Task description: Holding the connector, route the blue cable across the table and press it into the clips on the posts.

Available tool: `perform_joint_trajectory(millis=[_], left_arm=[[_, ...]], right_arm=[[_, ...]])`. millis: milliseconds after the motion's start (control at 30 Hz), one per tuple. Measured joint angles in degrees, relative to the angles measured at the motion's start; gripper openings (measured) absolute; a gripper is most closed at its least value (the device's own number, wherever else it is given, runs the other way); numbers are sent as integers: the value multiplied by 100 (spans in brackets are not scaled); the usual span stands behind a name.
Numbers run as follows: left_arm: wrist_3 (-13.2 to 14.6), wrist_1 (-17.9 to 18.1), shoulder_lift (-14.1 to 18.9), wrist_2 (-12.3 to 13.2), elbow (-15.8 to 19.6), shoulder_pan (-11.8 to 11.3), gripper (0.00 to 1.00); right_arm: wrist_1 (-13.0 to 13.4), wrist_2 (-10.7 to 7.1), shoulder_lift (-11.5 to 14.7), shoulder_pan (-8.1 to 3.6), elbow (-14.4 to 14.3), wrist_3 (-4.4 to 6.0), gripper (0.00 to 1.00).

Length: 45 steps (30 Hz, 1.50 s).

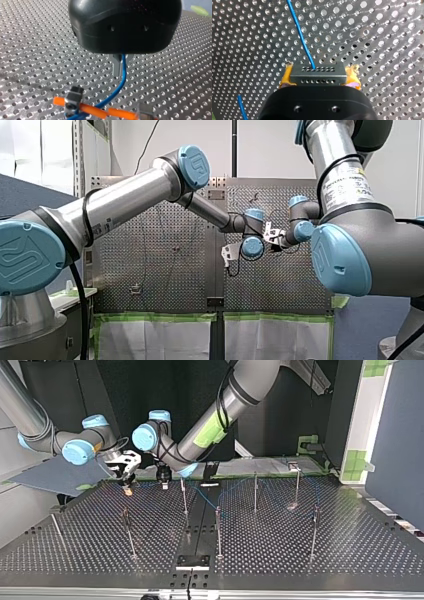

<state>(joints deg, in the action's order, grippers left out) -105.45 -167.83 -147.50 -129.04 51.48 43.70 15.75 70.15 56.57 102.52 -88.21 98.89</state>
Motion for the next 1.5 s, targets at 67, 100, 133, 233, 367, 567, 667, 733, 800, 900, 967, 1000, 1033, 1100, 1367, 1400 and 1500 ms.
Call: perform_joint_trajectory(millis=[67, 100, 133, 233, 367, 567, 667, 733, 800, 900, 967, 1000, 1033, 1100, 1367, 1400, 1500], left_arm=[[-33, -13, 3, -5, 1, 0, 0], [-53, -25, 5, -7, 0, 0, 0], [-86, -52, 9, -9, 0, 0, 0], [-194, -168, 35, -10, 0, 0, 0], [-295, -348, 125, -45, 0, 4, 0], [-331, -516, 344, -209, 2, 24, 0], [-321, -524, 413, -231, 2, 46, 0], [-302, -524, 457, -236, 2, 64, 0], [-274, -521, 489, -234, 1, 76, 0], [-223, -509, 548, -230, 1, 90, 0], [-197, -502, 601, -226, 1, 98, 0], [-189, -501, 624, -225, 0, 101, 0], [-182, -499, 651, -224, 0, 105, 0], [-171, -498, 686, -223, 0, 112, 0], [-113, -458, 891, -220, -1, 166, 0], [-90, -435, 926, -218, -4, 174, 0], [24, -352, 1058, -215, -16, 198, 0]], right_arm=[[3, 0, 0, 0, 0, 0, 0], [5, 0, 0, 0, 0, 1, 0], [7, 0, 0, 0, 0, 3, 0], [21, 0, 2, -5, 1, 14, 0], [23, -27, 9, -22, 22, 22, 0], [-107, -199, 18, -11, 177, 12, 0], [-226, -233, 28, -4, 281, -2, 0], [-304, -238, 44, -3, 350, -5, 0], [-400, -236, 93, -1, 427, -5, 0], [-485, -237, 210, 0, 486, -3, 0], [-500, -237, 297, 2, 501, 15, 0], [-499, -238, 338, 3, 505, 23, 0], [-498, -239, 383, 4, 509, 29, 0], [-502, -243, 487, 7, 520, 41, 0], [-543, -244, 902, 16, 578, 87, 0], [-550, -243, 950, 16, 580, 96, 0], [-570, -242, 1097, 11, 585, 135, 0]])
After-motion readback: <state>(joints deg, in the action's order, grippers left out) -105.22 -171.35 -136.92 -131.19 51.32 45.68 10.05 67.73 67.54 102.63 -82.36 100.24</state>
